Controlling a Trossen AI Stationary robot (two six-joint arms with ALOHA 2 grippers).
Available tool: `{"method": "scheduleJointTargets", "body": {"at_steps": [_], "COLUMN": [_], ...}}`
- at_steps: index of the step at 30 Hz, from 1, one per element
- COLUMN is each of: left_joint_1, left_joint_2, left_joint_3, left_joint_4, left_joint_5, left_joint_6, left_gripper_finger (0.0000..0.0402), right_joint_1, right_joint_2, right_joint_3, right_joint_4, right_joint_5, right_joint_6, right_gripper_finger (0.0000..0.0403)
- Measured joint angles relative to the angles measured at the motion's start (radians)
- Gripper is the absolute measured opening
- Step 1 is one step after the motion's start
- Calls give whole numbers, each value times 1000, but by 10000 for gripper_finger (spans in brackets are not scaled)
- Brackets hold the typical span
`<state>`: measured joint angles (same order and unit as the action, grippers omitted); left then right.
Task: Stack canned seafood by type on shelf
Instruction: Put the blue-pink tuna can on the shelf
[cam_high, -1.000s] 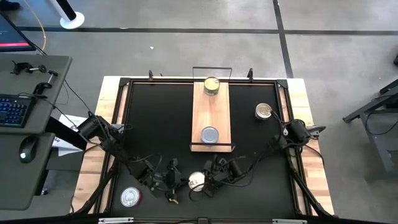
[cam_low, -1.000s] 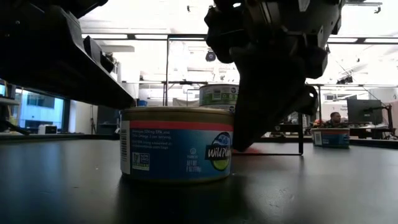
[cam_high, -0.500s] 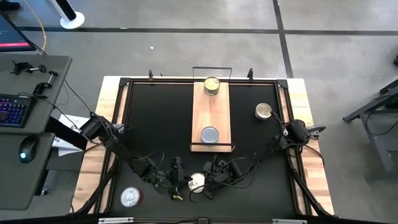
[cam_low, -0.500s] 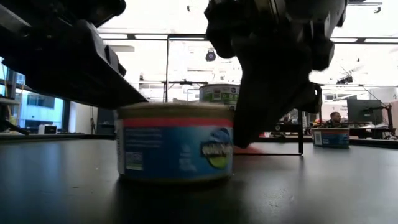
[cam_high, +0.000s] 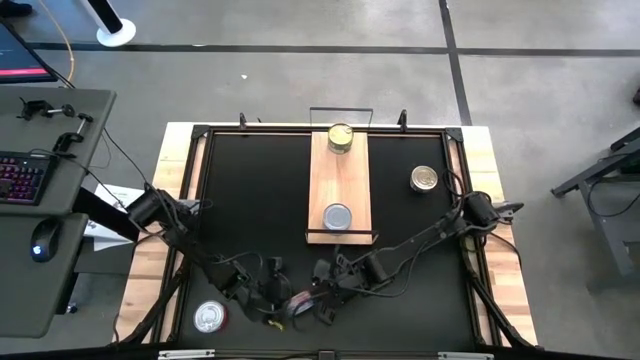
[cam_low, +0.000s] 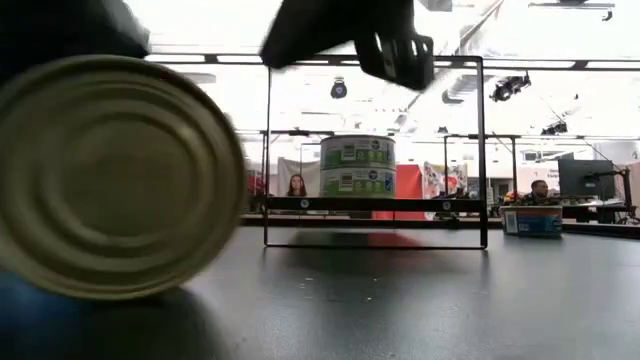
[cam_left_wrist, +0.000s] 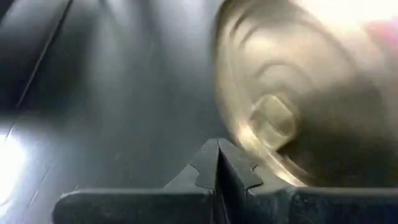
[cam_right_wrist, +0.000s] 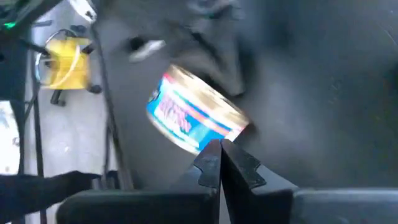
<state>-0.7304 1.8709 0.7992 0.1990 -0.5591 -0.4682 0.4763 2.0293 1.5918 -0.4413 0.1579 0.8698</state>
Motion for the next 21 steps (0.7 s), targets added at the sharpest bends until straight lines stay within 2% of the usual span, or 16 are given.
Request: {"method": "scheduleJointTargets", "body": {"at_steps": [5,9,11,16,19,21], "left_joint_1": [-17,-53,-85,-189,-261,-296], "left_joint_2": [-50,-138,-188,-306,-345,-346], "left_joint_3": [0,-1,1,0,0,7], "left_joint_4": [-118,-327,-444,-642,-640,-607], "left_joint_5": [-11,-49,-79,-167,-230,-246], "left_joint_6": [-10,-86,-161,-389,-527,-568], "left_gripper_finger": [0,0,0,0,0,0], "right_joint_1": [-11,-21,-32,-57,-59,-58], "right_joint_2": [0,0,0,12,47,69], "right_joint_3": [99,176,194,203,202,202], "right_joint_4": [-74,-75,-60,-20,0,10], "right_joint_5": [-4,-17,-57,-212,-261,-270], "right_joint_6": [-141,-319,-425,-583,-665,-715], "right_gripper_finger": [0,3,16,93,160,203]}}
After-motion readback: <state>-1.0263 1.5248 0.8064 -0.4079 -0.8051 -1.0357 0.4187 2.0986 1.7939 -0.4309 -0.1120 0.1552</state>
